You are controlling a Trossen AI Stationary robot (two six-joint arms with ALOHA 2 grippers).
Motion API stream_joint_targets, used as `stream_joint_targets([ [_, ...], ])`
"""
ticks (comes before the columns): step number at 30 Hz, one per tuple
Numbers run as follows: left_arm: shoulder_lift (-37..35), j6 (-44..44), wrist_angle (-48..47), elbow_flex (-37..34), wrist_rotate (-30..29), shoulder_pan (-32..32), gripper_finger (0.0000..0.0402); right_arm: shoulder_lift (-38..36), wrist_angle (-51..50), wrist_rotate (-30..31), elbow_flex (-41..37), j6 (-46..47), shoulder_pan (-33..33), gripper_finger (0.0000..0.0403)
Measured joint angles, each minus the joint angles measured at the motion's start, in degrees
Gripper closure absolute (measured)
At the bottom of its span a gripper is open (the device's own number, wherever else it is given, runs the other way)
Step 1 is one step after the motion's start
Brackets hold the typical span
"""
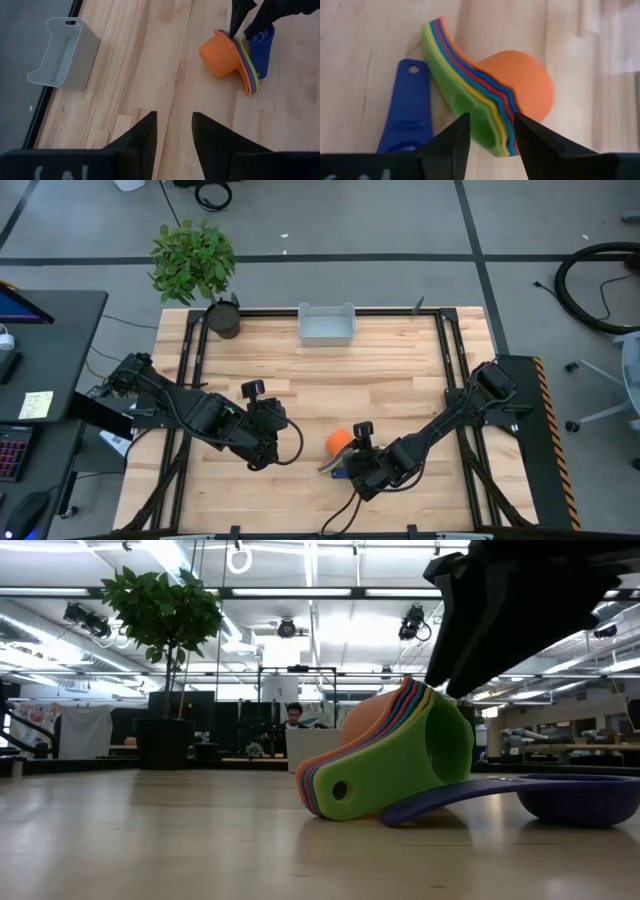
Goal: Nest measuring cups in basket
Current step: Put the stacked measuring cups into the gray bin
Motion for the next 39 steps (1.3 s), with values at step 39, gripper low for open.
stream_joint_targets([
  [39,0.0,-0.1,0.2,0.0,0.0,0.0,0.0273,0.7,-0.4,0.0,0.0,-7.4,-0.6,0.0246],
])
